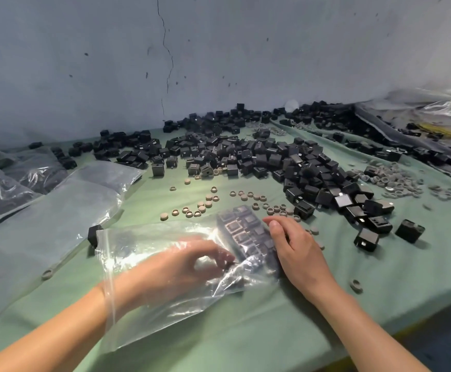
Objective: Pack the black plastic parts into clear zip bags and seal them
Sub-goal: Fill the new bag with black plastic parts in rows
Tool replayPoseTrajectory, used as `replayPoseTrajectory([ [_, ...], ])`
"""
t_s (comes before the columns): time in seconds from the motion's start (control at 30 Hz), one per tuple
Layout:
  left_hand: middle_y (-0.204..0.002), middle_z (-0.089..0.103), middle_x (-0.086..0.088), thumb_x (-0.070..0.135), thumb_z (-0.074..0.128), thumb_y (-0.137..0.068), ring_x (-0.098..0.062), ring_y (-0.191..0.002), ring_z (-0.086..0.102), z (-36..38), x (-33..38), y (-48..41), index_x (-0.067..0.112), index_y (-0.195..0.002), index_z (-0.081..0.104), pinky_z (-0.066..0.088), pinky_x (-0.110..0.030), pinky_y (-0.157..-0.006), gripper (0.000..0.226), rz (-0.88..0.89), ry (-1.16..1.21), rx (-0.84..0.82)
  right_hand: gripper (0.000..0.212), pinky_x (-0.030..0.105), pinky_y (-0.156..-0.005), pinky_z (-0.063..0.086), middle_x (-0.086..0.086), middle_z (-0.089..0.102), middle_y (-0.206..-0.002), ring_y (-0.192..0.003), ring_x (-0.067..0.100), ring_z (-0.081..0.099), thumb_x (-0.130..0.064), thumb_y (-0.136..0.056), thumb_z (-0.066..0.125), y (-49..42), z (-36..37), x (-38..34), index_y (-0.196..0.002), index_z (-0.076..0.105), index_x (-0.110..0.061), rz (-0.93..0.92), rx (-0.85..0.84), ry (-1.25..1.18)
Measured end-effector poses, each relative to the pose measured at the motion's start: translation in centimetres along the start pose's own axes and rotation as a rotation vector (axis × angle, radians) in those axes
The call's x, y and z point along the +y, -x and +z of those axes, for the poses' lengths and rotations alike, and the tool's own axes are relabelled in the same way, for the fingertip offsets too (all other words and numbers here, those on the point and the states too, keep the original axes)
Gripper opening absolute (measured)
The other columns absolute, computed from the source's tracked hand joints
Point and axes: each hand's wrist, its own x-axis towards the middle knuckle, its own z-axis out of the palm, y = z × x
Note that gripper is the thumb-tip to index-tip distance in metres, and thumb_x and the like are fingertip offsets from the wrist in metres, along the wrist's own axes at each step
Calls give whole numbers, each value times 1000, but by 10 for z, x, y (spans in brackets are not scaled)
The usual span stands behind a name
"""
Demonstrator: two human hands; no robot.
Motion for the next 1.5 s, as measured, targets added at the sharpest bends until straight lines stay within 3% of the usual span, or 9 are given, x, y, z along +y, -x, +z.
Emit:
replayPoseTrajectory([
  [0.3, -107, 57, 34, 42, 60, -90, 8, -100, 58, 23, -16, -23, 57, -108, 58, 46, -3, -83, 24, 71, 149, -18, 43, 23, -80, 44, -21, 64, -110, -102, 0, 57, -55, -100, 28, 1, 1, 2, -118, 61, -34, 23, 16, -15],
  [0.4, -95, 62, 27, 37, 65, -91, 2, -82, 63, 28, -14, -33, 44, -101, 63, 57, -18, -75, 13, 83, 113, 12, 41, 26, -81, 45, -18, 65, -113, -104, 3, 58, -51, -103, 30, 0, 0, 1, -119, 62, -32, 18, 27, -16],
  [0.6, -62, 55, 21, 70, 58, -74, 6, -50, 46, 22, 7, -50, 36, -66, 49, 39, -8, -50, 36, 77, 49, -88, 34, 33, -87, 48, -14, 66, -115, -106, 8, 59, -42, -107, 34, 1, 0, 1, -119, 63, -29, 18, 29, -9],
  [0.77, -73, 59, 6, 80, 50, -65, -19, -64, 54, 21, 17, -57, 25, -70, 55, 57, -38, -68, 56, -1, -45, -84, 35, 32, -85, 47, -15, 65, -114, -105, 7, 58, -44, -105, 34, 2, -1, 1, -118, 63, -30, 14, 36, -8],
  [0.87, -85, 67, 6, 75, 50, -68, -18, -77, 66, 26, 26, -47, 22, -90, 67, 58, -29, -71, 60, -15, -19, -33, 41, 28, -81, 44, -15, 65, -112, -102, 5, 57, -48, -101, 31, 2, -1, 1, -118, 63, -29, -5, 31, 20],
  [0.97, -94, 63, 14, 39, 59, -90, -6, -85, 64, 29, 24, -35, 25, -105, 65, 51, -13, -71, 21, 35, -80, 96, 39, 23, -76, 42, -16, 65, -109, -98, 5, 58, -49, -103, 31, 4, -1, 1, -117, 63, -30, -8, 33, 21],
  [1.1, -84, 55, 20, 13, 60, -96, 16, -71, 56, 5, 7, -8, 10, -115, 65, 46, -3, -66, 20, 69, -65, 218, 32, 28, -71, 49, -22, 66, -95, -88, -4, 61, -52, -103, 29, 5, -2, -2, -107, 59, -41, 21, 28, 22],
  [1.3, -98, 74, 18, -2, 62, -90, -2, -94, 69, -43, -47, 58, 31, -94, 75, 52, -13, -79, 36, -109, 193, 505, 46, 29, -70, 50, -21, 70, -88, -85, -7, 63, -64, -97, 22, 6, -4, -8, -105, 62, -42, 86, 13, 22],
  [1.5, -69, 64, -10, -17, 37, -80, -24, -69, 54, -50, -74, 93, 9, -65, 65, 46, -25, -61, 42, -383, 492, 1045, 39, 38, -80, 53, -13, 70, -104, -97, 12, 65, -48, -106, 30, 7, -5, -13, -115, 64, -31, 66, 1, 77],
])
